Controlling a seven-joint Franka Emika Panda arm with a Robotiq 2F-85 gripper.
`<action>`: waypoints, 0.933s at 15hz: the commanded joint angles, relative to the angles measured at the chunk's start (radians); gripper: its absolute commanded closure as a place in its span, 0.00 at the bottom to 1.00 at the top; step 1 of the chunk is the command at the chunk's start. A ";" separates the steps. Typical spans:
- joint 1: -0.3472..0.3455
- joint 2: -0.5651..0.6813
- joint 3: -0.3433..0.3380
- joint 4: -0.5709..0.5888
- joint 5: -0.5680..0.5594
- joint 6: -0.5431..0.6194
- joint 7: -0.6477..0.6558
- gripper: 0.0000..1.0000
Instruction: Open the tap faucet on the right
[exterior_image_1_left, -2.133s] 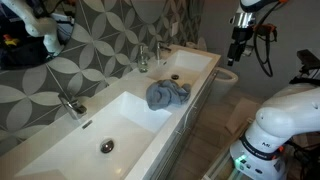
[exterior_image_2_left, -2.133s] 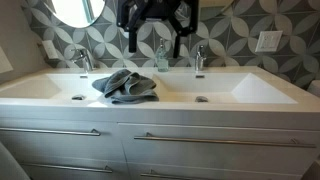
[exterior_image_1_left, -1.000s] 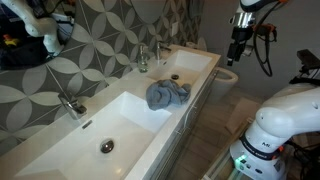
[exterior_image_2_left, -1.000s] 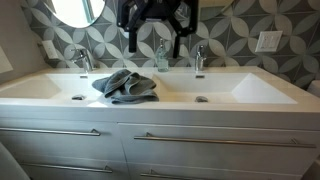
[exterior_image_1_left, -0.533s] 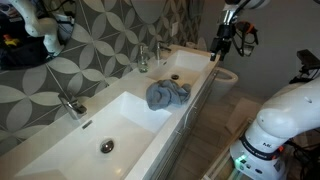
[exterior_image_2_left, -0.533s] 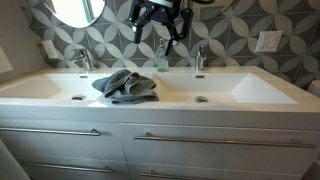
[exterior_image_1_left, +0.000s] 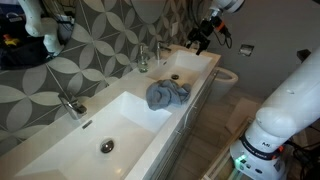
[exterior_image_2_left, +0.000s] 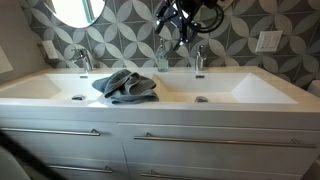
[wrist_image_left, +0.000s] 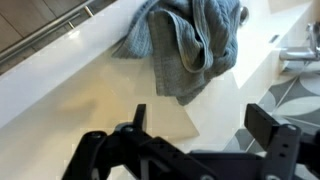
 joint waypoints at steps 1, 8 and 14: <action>-0.063 0.157 0.016 0.146 0.191 0.012 0.049 0.00; -0.119 0.232 0.060 0.180 0.320 0.135 0.056 0.00; -0.121 0.242 0.063 0.193 0.324 0.138 0.064 0.00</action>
